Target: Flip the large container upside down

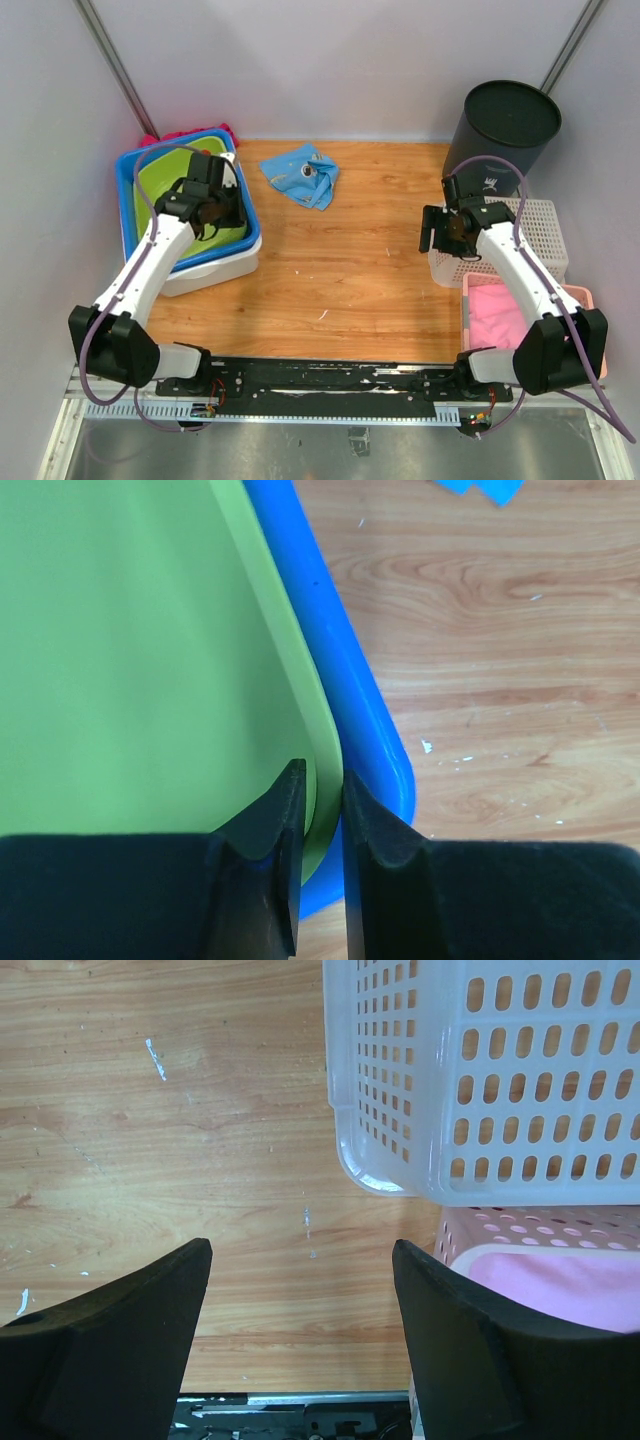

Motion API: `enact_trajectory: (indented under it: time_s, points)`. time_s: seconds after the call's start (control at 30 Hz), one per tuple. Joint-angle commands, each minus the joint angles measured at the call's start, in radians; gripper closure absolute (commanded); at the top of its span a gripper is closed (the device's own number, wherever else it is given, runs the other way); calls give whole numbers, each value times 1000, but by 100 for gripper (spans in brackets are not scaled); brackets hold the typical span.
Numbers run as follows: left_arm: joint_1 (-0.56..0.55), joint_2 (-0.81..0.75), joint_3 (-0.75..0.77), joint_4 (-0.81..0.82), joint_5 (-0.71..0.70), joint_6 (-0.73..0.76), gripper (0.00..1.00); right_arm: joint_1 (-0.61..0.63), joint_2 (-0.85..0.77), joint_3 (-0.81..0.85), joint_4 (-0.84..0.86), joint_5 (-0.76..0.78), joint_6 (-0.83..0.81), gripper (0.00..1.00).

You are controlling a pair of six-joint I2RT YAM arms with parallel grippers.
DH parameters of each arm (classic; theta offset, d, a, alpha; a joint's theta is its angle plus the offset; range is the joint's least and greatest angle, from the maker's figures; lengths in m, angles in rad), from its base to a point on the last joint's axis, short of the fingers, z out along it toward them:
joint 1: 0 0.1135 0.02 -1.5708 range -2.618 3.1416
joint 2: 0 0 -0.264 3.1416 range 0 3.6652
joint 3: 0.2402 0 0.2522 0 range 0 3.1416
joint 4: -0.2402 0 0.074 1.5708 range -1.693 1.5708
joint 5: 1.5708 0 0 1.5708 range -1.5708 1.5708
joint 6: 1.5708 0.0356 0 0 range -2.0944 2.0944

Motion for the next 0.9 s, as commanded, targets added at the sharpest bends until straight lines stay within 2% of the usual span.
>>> enact_trajectory:
  time_s: [0.0,0.3,0.57,0.87]
  points:
    - [3,-55,199,-85,-40,-6,97,6,-26,8,-17,-7,13,25]
    - [3,-81,495,-119,15,45,100,7,-52,15,-23,-7,22,26]
    - [2,-48,763,-108,166,4,100,6,-92,8,-36,8,32,26]
    - [0,-71,771,166,413,-229,100,6,-202,14,-48,4,55,26]
